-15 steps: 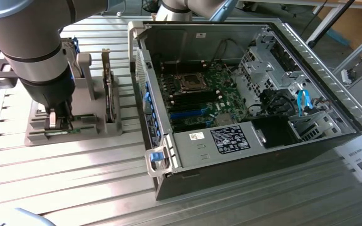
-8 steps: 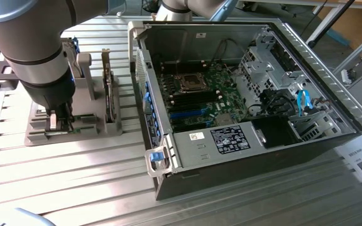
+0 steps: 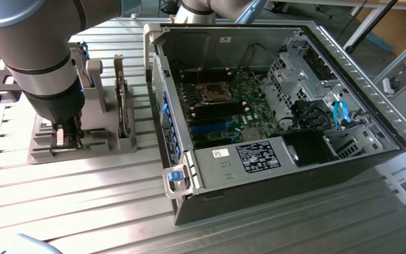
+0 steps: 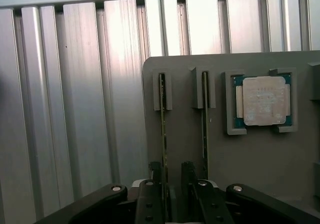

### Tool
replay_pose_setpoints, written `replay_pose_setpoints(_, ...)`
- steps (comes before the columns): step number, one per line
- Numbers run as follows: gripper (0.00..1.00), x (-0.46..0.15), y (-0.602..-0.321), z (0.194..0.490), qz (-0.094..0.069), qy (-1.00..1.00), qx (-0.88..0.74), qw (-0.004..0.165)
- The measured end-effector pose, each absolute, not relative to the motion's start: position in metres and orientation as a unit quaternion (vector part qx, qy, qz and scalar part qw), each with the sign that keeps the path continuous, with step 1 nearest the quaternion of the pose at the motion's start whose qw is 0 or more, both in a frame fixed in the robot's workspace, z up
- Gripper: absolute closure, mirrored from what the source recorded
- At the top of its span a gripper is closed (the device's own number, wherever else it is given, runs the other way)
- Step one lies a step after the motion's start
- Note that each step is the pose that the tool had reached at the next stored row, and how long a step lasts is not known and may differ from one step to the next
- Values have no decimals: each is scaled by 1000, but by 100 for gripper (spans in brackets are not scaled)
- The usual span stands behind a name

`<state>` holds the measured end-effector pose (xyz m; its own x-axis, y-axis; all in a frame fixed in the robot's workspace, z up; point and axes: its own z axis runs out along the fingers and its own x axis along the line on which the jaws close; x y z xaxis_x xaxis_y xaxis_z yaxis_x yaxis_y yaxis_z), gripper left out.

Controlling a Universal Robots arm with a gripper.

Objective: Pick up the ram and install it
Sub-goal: 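Pick up the ram and move it above insertion slot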

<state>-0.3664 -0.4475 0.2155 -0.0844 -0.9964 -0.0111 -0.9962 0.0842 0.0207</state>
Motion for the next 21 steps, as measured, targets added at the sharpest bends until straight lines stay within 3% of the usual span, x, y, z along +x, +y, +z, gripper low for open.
replay_pose_setpoints(21,70,-364,-448,212,-11,-736,677,3)
